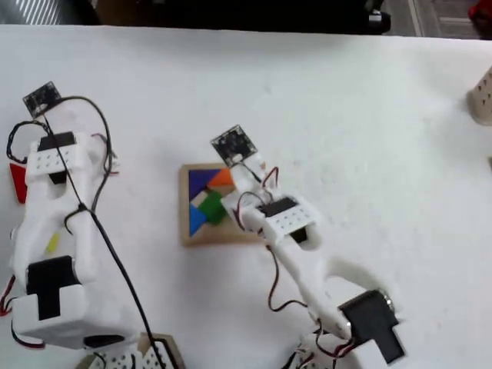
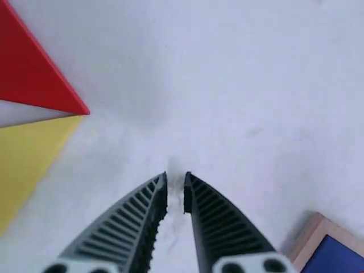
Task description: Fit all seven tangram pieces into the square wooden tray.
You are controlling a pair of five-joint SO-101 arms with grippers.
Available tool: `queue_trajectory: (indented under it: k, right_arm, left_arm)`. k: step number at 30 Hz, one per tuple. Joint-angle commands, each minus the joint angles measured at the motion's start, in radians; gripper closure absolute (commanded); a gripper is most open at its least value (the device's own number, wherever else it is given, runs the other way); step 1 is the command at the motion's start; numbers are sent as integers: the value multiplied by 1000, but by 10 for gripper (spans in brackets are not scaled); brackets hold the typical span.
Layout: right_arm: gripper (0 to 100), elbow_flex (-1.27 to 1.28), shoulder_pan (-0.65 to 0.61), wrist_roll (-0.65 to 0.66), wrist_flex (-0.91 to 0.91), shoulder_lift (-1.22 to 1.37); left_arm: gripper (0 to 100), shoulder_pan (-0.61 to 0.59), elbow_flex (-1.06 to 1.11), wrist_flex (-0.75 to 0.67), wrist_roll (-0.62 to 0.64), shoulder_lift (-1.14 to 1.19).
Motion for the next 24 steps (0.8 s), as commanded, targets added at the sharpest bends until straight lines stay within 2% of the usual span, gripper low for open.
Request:
queue_trajectory:
  k: [1, 5, 13, 24]
  right_arm:
    - [981, -3, 18, 14, 2, -47]
    - [981, -3, 13, 14, -4, -47]
    - [981, -9, -15, 14, -234, 125]
    - [981, -11, -45, 14, -77, 36]
  left_arm:
    - [931, -10, -55, 0, 11, -5]
    - [931, -10, -55, 0, 11, -4]
    - [931, -10, -55, 0, 9, -2]
    - [931, -10, -55, 0, 9, -2]
